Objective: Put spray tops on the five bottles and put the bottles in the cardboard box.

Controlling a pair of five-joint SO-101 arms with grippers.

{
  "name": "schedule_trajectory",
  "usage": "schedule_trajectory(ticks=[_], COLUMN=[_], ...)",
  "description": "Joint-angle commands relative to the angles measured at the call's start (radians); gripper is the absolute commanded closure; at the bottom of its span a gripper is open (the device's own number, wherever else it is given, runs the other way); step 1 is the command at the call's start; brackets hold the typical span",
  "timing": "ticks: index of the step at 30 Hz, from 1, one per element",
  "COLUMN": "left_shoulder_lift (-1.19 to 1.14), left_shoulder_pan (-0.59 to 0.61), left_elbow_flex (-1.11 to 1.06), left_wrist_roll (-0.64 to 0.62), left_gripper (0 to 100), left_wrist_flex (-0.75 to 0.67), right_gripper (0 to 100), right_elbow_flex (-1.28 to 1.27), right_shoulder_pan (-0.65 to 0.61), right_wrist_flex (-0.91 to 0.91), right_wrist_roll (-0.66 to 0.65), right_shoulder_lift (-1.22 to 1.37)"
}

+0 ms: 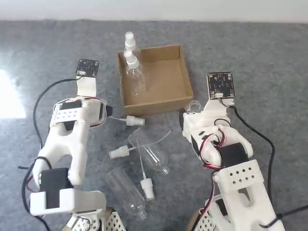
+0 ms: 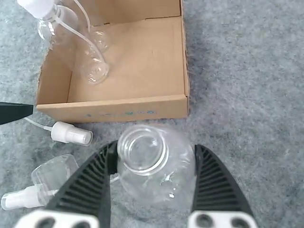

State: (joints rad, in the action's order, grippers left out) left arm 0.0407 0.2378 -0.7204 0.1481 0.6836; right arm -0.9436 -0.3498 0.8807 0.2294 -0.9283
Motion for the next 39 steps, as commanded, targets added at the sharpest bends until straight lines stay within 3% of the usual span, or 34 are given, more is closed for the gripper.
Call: schedule_trajectory(ticks=[1,10,15,22,28,34,39], left_shoulder_lift=[0.012,0.014,0.014,0.002,-0.035,-0.216,-0.316], left_shoulder_pan=[-0.003,-0.005,0.025,0.008,-0.005,0.002,0.002], left_elbow_flex=[0.051,0.051,0.157,0.288,0.3,0.397,0.484], left_wrist_roll=[0.057,0.075,0.037,-0.083,-0.086,-0.089,-0.087], left_gripper=[75,75,75,75,75,75,75], left_wrist_flex=[0.084,0.233,0.311,0.295,0.256,0.261,0.37], right_gripper=[92.1,92.1,92.1,92.1,92.1,92.1,92.1], right_elbow_flex=[0.014,0.014,0.014,0.014,0.014,0.014,0.014], right_shoulder_pan=[0.01,0.01,0.01,0.01,0.01,0.01,0.01], right_wrist_flex=[-0.022,-0.022,-0.022,-0.022,-0.022,-0.022,-0.022], right_wrist_roll=[-0.017,-0.017,-0.017,-0.017,-0.017,-0.054,-0.055], right_shoulder_lift=[-0.031,-0.031,-0.031,-0.031,-0.031,-0.031,-0.031])
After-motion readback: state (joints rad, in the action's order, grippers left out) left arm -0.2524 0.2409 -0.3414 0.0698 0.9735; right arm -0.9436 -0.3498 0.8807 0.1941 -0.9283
